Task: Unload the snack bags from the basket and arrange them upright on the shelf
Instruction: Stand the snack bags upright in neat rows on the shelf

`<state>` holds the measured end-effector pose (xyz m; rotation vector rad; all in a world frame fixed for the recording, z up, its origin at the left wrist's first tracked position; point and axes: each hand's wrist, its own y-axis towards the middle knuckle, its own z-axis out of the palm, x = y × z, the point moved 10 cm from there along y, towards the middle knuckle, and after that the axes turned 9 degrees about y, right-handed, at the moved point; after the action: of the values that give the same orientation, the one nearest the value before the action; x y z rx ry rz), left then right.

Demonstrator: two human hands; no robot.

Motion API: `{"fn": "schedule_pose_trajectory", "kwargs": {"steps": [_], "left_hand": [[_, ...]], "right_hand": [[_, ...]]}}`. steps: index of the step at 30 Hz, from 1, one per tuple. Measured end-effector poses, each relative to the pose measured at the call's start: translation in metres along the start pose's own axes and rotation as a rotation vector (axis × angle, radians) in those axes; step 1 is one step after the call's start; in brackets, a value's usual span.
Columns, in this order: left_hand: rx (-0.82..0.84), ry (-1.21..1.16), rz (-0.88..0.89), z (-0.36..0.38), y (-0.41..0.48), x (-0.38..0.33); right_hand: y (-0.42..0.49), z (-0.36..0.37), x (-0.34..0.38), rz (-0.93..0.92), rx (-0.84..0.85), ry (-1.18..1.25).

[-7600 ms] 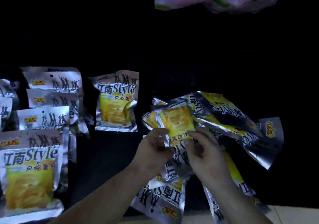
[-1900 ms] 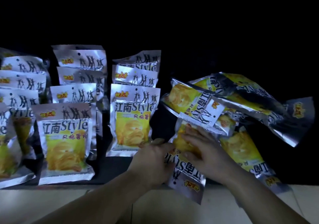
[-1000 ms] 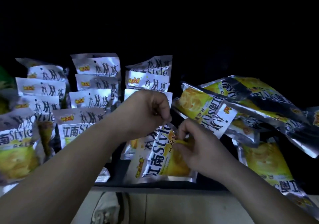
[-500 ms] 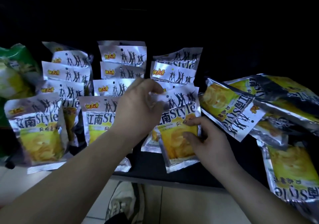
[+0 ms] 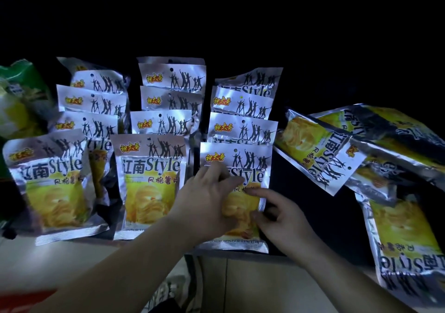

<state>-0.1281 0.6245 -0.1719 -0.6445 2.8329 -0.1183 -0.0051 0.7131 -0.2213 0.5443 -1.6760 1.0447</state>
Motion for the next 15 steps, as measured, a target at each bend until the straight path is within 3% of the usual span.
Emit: {"fn": "schedule_pose_trajectory", "kwargs": {"steps": [15], "left_hand": [[-0.012,0.112,0.035,0.008,-0.002,-0.002]], "right_hand": [[0.009,-0.016,0.002,-0.097,-0.068,-0.083]]}}
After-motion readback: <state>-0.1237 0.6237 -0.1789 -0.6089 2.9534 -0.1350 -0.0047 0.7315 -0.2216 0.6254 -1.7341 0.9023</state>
